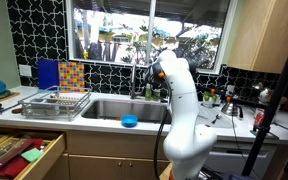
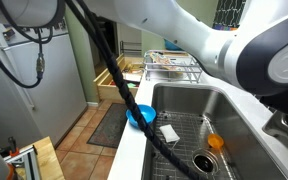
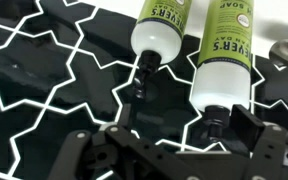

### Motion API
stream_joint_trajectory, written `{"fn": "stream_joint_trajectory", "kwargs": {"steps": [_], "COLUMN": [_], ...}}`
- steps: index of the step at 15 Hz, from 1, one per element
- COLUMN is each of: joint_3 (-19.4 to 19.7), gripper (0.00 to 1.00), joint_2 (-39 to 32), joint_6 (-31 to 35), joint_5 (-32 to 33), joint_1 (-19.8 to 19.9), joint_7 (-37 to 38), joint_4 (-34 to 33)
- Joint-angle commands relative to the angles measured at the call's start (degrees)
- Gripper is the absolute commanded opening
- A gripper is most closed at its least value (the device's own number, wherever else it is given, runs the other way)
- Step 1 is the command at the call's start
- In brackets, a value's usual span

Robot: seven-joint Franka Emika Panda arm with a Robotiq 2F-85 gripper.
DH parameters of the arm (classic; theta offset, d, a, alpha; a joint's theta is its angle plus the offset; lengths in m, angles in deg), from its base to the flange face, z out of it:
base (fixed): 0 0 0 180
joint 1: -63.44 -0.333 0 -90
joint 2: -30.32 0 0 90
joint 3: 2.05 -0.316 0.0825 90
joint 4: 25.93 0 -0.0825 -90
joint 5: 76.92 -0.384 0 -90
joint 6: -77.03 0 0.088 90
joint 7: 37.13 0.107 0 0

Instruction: Pick up the orange bowl and put it in the sink, pick up the blue bowl and put it on the kitchen counter in front of the sink, pick up the green container and put it in the blue bowl, move the blue bowl to the kitchen counter next to the tap

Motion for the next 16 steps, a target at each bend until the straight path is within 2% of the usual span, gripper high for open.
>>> {"fn": "stream_joint_trajectory", "kwargs": {"steps": [1, 5, 8, 16], "joint_3": [-4.1, -9.7, -11.2, -11.8], "gripper": [1.00, 1.00, 1.00, 1.00], "joint_2": [-2.1, -3.9, -5.7, -11.5], "joint_6": [-6.1, -7.7, -10.6, -9.9], "joint_5": [-0.1, -3.0, -4.2, -4.1], "joint_1": [3.1, 6.6, 7.7, 9.1], "joint_7": [4.4, 3.2, 5.1, 7.5], "joint_4": [-5.1, -8.3, -10.6, -15.9]}}
